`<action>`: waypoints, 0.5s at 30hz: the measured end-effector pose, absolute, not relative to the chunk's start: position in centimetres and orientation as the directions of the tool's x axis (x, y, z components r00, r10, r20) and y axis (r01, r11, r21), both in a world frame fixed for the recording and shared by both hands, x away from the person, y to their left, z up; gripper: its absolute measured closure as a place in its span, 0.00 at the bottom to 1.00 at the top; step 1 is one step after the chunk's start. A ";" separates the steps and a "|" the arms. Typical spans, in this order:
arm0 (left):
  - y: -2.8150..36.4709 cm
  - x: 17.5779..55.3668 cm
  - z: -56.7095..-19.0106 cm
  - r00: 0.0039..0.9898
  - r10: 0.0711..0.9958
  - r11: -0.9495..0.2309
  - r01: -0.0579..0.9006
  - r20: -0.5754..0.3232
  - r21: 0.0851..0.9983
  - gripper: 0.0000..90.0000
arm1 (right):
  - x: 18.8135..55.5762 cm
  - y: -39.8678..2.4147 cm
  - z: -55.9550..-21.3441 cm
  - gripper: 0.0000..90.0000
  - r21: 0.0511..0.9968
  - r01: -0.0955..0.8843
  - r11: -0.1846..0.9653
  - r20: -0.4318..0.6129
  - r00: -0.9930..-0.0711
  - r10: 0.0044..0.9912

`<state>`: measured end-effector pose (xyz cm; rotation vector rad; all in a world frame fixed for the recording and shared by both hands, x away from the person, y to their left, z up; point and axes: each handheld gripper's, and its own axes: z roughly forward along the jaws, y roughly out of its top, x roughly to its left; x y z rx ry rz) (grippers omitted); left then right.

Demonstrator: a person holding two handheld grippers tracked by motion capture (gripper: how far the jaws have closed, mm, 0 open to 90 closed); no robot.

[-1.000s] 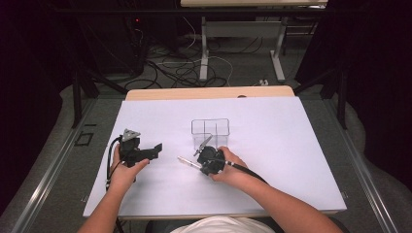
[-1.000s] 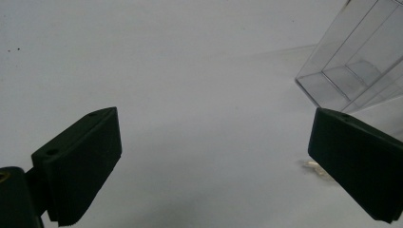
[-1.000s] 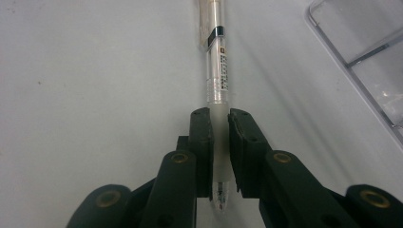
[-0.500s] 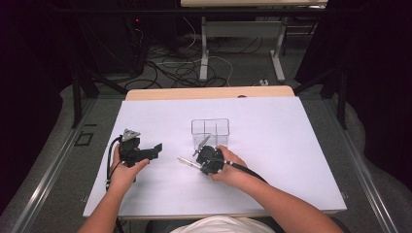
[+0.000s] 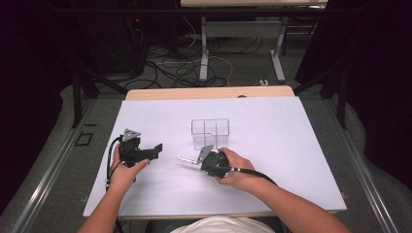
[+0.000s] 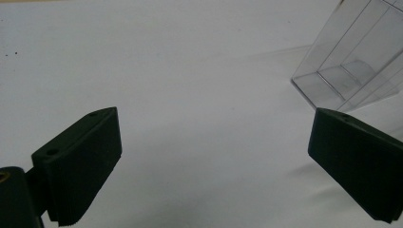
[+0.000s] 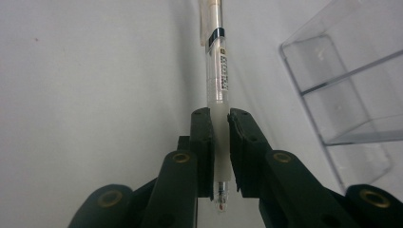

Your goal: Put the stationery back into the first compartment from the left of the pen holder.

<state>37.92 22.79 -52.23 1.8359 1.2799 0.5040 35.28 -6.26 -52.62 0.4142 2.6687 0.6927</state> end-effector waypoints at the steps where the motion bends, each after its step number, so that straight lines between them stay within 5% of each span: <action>1: 22.8 37.9 -52.2 0.403 0.906 -0.145 0.577 -0.126 0.804 0.04 | 35.1 -6.4 -52.5 0.89 0.515 0.160 0.842 -0.284 -0.895 0.344; 8: 22.7 37.8 -51.8 0.416 0.900 -0.149 0.577 -0.132 0.803 0.05 | 33.9 -7.5 -51.9 0.89 0.519 -0.015 0.855 -0.447 -0.857 0.256; 15: 21.8 37.6 -51.3 0.502 0.857 -0.222 0.570 -0.121 0.791 0.05 | 32.7 -8.4 -52.4 0.89 0.427 -0.207 0.880 -0.623 -0.773 0.121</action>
